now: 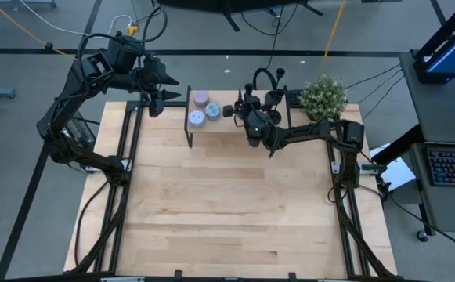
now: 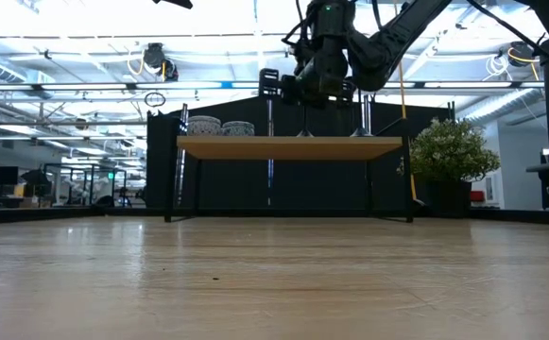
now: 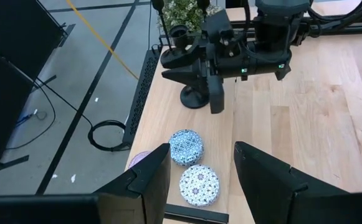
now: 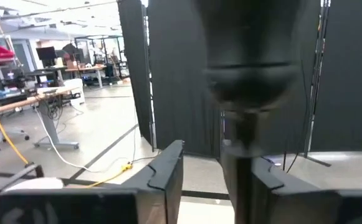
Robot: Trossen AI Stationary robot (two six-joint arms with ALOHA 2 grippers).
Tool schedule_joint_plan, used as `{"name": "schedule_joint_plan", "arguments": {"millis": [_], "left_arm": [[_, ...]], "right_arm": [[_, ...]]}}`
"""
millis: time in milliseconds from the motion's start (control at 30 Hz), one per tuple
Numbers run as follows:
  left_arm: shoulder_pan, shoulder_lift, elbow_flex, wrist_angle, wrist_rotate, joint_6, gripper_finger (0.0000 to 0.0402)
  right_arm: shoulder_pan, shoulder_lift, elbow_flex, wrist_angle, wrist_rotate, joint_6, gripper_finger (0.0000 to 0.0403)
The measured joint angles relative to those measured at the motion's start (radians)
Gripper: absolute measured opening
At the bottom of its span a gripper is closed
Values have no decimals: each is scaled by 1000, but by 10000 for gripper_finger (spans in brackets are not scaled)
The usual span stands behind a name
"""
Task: Pick & Place candle stick holders
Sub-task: Put the candle holder on the shelf
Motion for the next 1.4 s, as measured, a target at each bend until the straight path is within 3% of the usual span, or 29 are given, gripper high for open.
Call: {"name": "schedule_joint_plan", "arguments": {"millis": [433,1000,1400], "left_arm": [[0,0,0,1,1,0,184],[0,0,0,0,1,-1,184],[0,0,0,0,1,-1,184]], "right_arm": [[39,-9,1,85,9,-128,106],[127,-8,1,88,283,-269,102],[157,-8,1,92,320,-296,114]]}}
